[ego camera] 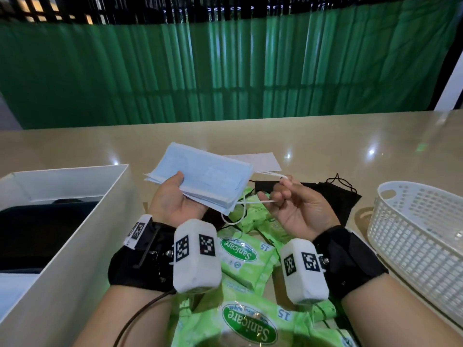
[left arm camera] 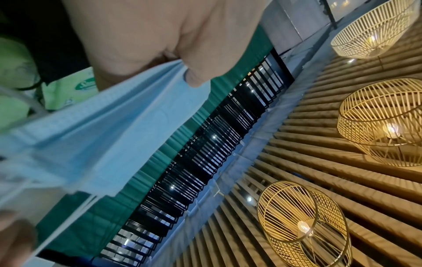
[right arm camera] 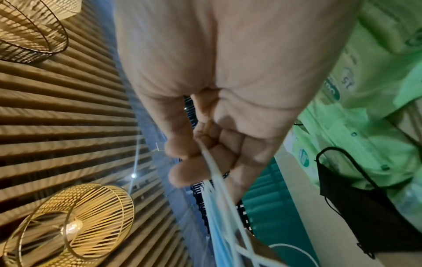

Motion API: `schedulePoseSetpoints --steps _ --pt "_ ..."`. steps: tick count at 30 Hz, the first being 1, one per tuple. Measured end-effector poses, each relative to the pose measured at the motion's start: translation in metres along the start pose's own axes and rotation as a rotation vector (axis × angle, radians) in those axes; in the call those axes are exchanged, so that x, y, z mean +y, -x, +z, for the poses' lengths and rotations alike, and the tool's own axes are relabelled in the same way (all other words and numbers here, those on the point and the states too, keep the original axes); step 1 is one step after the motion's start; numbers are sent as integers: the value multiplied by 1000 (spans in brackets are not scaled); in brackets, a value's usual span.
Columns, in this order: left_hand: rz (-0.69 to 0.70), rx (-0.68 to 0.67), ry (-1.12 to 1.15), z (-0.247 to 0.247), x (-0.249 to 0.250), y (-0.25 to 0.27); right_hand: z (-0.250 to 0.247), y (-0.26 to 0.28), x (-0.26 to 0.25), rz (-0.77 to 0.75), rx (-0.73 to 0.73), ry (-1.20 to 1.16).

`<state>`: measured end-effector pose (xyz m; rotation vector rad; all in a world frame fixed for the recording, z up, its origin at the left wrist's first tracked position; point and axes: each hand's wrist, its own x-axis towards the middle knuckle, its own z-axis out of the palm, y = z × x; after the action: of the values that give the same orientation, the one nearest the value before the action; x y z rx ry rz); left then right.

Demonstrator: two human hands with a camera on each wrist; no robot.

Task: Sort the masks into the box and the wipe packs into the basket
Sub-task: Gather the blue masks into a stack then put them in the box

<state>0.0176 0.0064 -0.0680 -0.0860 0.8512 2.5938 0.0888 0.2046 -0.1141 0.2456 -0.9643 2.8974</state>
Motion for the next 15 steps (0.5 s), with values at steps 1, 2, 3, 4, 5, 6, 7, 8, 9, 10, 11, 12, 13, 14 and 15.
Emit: schedulePoseSetpoints --steps 1,2,3,4,5,6,7,8,9,10,11,12,13,14,15 --pt "1 -4 18 1 -2 1 2 0 1 39 -11 42" --pt "1 -8 32 3 -3 1 3 1 2 89 -3 120" --pt "-1 -13 42 4 -4 1 4 2 4 145 21 214" --pt "-2 -16 45 5 -6 2 6 3 7 204 48 306" --pt "-6 -21 43 6 -8 2 8 4 10 266 56 390" --pt "-13 -31 31 7 -10 3 10 5 13 318 49 471" --pt "-24 -41 10 8 -13 3 12 6 16 346 37 549" --pt "-37 -48 -17 9 -16 4 12 6 18 354 32 618" --pt "-49 -52 -41 10 -18 5 11 5 20 344 35 662" --pt "-58 -57 -58 10 -20 6 9 4 20 328 47 676" --pt "-63 -62 -68 11 -21 6 8 4 20 312 66 662" --pt "-65 -64 -66 11 -21 7 7 3 18 294 86 618" --pt "-64 -61 -52 12 -19 8 6 3 16 275 104 555" --pt "-64 -53 -28 11 -17 9 6 3 14 257 117 486" --pt "-65 -40 0 11 -16 9 6 3 11 236 123 425"
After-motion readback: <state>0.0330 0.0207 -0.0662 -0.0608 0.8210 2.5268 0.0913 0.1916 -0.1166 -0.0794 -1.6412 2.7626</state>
